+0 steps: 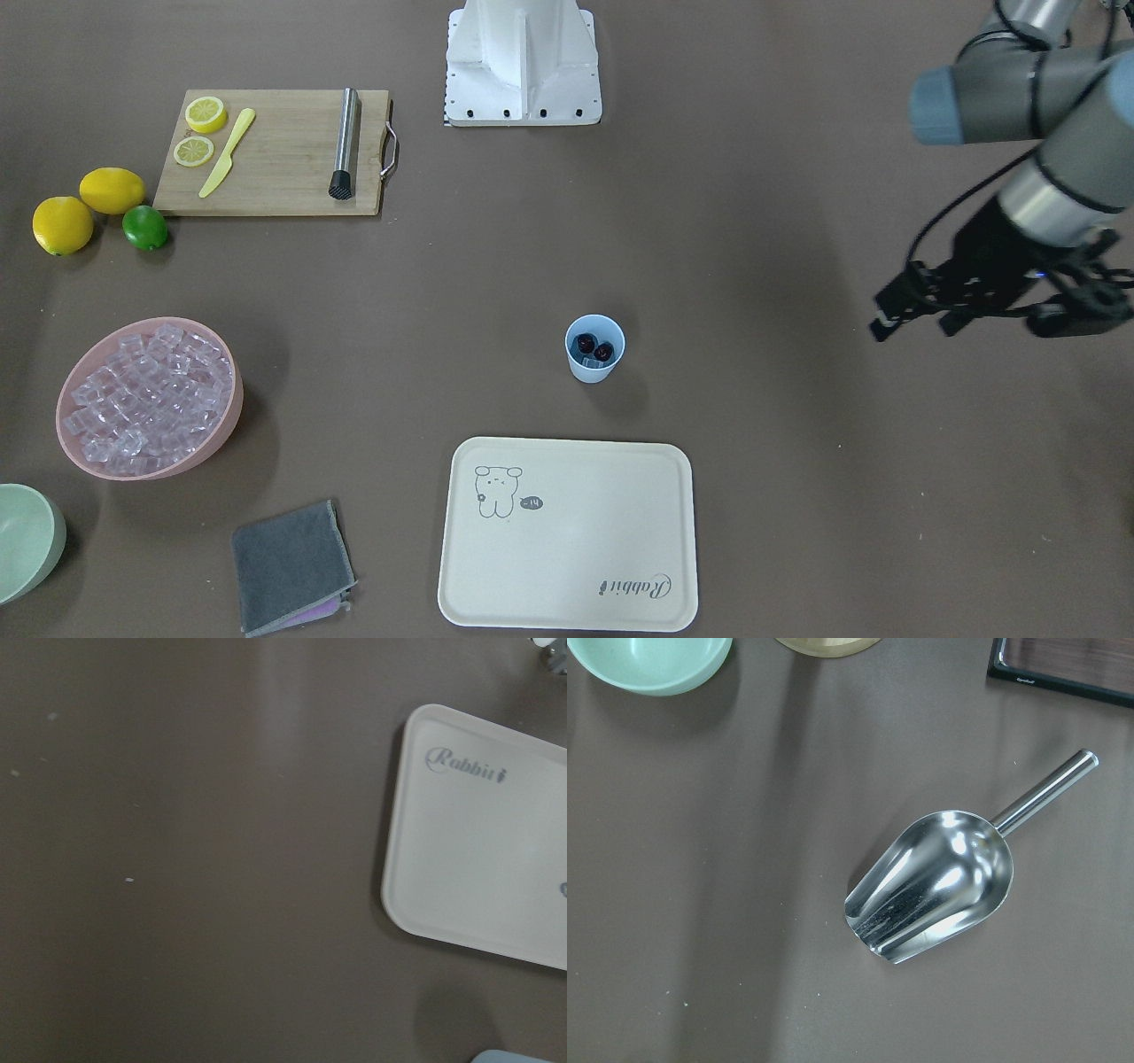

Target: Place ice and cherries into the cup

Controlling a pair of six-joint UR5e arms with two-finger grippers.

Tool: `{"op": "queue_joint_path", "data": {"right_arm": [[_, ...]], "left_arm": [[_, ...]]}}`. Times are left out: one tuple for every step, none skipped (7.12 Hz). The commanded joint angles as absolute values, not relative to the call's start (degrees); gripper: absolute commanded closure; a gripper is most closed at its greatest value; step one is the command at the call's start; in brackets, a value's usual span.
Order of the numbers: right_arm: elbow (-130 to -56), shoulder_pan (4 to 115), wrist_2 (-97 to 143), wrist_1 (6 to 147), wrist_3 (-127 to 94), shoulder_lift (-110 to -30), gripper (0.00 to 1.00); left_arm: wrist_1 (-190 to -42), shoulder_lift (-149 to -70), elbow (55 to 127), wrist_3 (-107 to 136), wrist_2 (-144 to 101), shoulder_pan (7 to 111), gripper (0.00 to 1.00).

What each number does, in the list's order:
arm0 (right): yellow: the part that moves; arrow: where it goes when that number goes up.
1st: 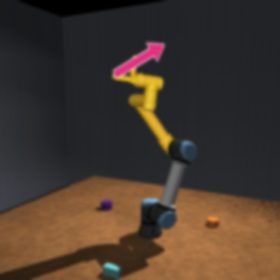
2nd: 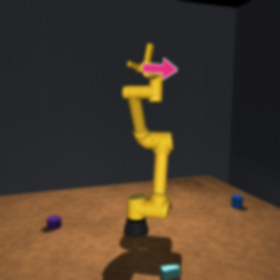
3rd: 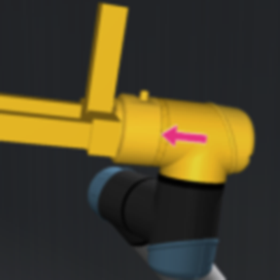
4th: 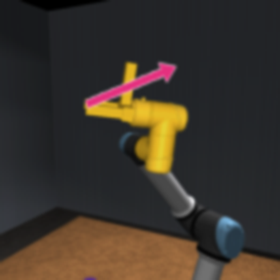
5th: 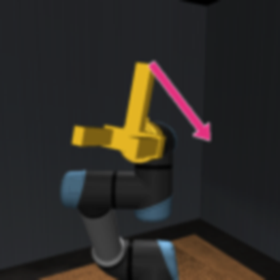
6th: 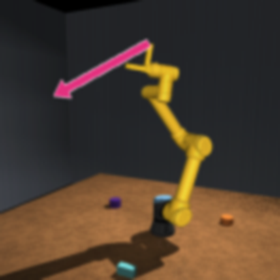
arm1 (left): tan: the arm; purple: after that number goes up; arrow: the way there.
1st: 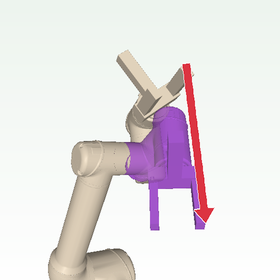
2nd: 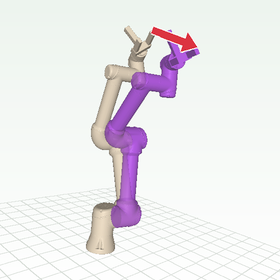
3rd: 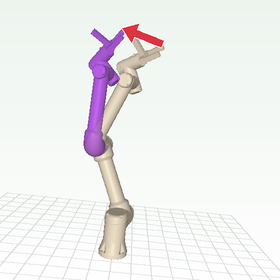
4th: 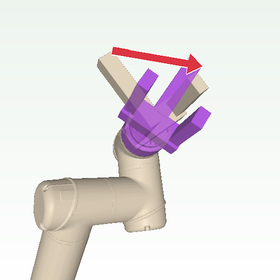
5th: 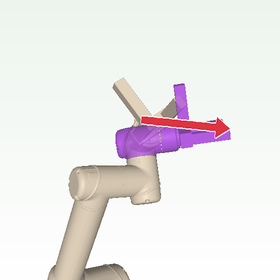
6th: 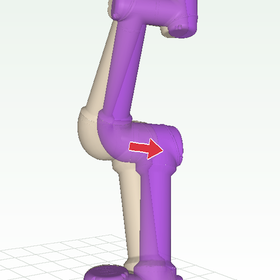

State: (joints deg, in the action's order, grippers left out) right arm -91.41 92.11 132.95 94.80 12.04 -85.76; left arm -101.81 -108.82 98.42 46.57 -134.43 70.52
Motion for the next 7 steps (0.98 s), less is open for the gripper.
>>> {"op": "queue_joint_path", "data": {"right_arm": [[-91.23,92.11,132.89,94.83,12.04,-85.52,0.01],[-90.97,92.11,132.8,94.83,12.04,-85.34,0.01],[-90.97,92.11,132.98,94.75,12.04,-85.25,0.01],[-91.05,92.11,132.98,94.75,12.04,-85.25,0.01],[-91.4,92.2,133.07,94.83,12.04,-85.25,0.01],[-91.41,92.11,132.98,94.83,12.04,-85.25,0.01],[-91.32,92.02,132.98,94.75,11.95,-85.17,0.01]], "left_arm": [[-91.99,-103.82,96.69,19.82,-139.39,84.5,0.02],[-88.89,-103.36,93.29,8.99,-139.74,89.51,0.02],[-89.47,-102.66,86.73,0.79,-141.49,93.04,0.02],[-89.65,-102.48,83.01,-3.3,-141.59,94.03,0.02],[-93.65,-100.31,80.01,-5.6,-141.5,94.22,0.02],[-96.91,-99.15,77.63,-5.71,-140.81,94.13,0.02],[-101.73,-98.53,75.43,-4.67,-140.71,94.04,0.02]]}}
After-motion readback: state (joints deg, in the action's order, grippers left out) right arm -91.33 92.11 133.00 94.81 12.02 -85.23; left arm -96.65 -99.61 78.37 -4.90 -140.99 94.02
